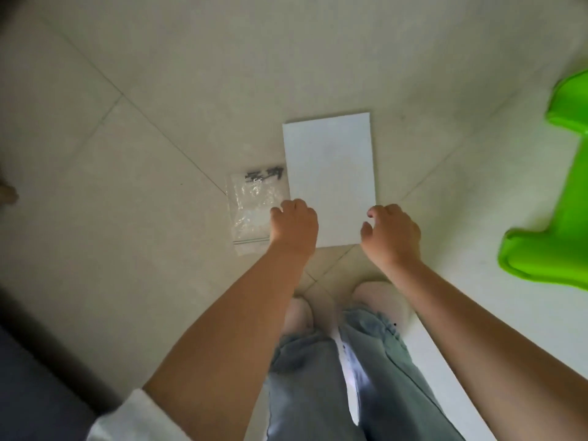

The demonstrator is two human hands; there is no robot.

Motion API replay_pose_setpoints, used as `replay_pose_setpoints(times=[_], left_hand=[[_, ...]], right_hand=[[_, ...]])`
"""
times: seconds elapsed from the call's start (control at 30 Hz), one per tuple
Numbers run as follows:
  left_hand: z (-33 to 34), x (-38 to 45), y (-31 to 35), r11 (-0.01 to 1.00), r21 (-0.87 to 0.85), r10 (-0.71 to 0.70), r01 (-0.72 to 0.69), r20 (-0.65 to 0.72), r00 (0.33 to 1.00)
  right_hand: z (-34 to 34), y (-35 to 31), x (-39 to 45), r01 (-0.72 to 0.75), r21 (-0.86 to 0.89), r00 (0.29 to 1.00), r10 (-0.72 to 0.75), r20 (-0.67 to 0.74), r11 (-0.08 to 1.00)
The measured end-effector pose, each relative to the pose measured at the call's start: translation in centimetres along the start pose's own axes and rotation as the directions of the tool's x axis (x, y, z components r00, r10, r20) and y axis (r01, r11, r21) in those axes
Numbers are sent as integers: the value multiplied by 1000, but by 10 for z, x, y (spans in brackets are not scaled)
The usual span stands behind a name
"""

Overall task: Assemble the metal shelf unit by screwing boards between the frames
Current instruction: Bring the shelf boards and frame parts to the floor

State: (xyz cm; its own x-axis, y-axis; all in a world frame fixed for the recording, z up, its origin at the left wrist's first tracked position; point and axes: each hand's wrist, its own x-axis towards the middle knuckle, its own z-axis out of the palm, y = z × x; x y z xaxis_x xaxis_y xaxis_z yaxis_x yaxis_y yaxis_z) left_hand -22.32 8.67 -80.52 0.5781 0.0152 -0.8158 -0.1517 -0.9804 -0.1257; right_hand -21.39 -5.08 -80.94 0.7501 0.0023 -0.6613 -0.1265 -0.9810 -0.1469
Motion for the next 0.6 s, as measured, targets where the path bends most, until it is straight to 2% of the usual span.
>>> replay_pose_setpoints(times=[0.17, 0.27, 0.4, 0.47, 0.53, 0.6], left_hand=[[-91, -75, 31, 988, 95, 128, -120, -89, 988], [-147, -125, 57, 957, 205, 242, -206, -167, 956], [-203, -194, 98, 890, 324, 412, -322, -265, 872], [-217, -231, 119, 843, 386, 495, -374, -288, 820], [-225, -270, 138, 794, 453, 558, -406, -275, 783], [-229, -313, 158, 745, 521, 597, -416, -243, 765]], right_hand=[[-89, 30, -73, 54, 36, 978, -45, -203, 998], [-141, 51, -124, 2, 163, 937, 55, -344, 987], [-198, 81, -199, -141, 283, 904, 240, -355, 949], [-219, 96, -244, -202, 374, 840, 356, -409, 905], [-231, 113, -289, -241, 466, 735, 474, -485, 851], [-232, 128, -339, -292, 549, 670, 577, -466, 783]])
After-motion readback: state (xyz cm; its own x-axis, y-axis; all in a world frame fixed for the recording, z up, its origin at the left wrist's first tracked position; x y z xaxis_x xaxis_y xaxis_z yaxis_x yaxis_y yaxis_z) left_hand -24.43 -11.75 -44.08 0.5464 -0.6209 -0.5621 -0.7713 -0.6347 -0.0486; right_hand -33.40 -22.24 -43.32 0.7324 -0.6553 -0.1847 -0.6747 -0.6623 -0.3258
